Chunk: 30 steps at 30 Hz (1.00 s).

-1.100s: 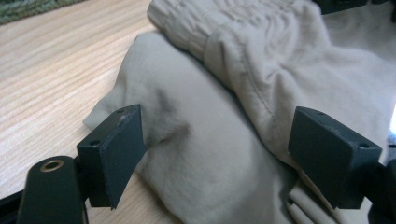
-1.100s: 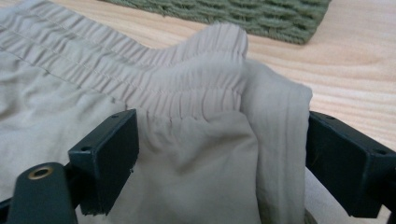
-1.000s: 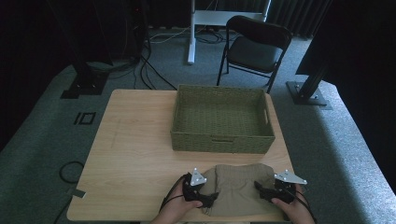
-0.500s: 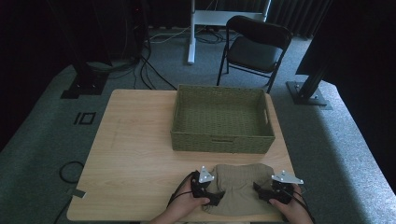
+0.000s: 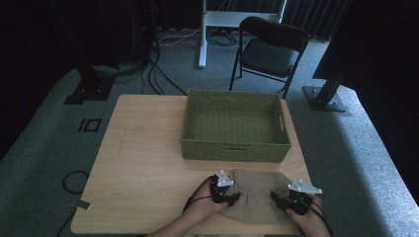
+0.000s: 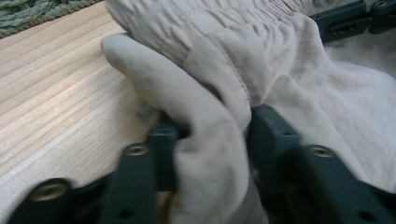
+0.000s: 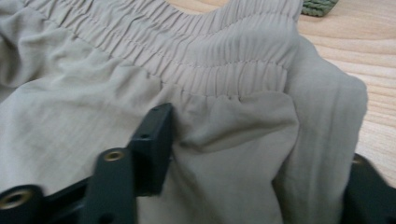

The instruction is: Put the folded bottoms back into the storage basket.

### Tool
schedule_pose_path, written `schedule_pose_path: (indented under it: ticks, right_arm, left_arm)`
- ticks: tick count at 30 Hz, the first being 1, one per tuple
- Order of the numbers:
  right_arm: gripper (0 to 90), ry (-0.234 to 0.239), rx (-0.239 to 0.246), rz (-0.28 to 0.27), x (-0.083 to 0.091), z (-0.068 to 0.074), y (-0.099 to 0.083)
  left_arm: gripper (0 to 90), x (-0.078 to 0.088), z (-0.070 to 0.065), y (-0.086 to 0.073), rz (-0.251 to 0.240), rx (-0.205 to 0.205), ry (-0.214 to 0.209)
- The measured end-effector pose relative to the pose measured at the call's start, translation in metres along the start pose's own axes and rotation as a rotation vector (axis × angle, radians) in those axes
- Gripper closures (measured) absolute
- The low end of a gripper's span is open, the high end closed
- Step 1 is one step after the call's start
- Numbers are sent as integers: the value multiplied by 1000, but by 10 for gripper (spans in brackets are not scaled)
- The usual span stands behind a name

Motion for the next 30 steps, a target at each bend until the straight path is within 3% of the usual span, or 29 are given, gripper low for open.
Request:
schedule_pose_path:
  ticks: [6, 9, 10, 14, 18, 30]
  right_arm:
    - [697, 10, 10, 35, 1, 3, 4]
    - [750, 5, 11, 44, 1, 3, 6]
    - [761, 7, 23, 47, 1, 4, 8]
    - [771, 17, 5, 28, 1, 8, 21]
    - [773, 47, -9, -7, 4, 13, 34]
    - [774, 107, 20, -79, 19, 25, 75]
  left_arm:
    - [756, 1, 2, 1, 25, 14, -28]
    - [770, 5, 3, 4, 29, 8, -32]
    - [776, 6, 4, 5, 35, -12, -29]
    - [783, 16, 6, 13, 3, -12, -19]
    - [786, 28, 10, 21, -31, 23, -27]
    - [787, 56, 20, 47, -87, 38, -38]
Point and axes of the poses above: each handheld gripper's, and its own axes: x roughly backward along the jaws, y roughly out of its top, z roughly to its left, the point moved 7 cm from there along -x, roughly forward along the jaws, and after that the axes turned 10 degrees about -z, right-handed, at the moved point
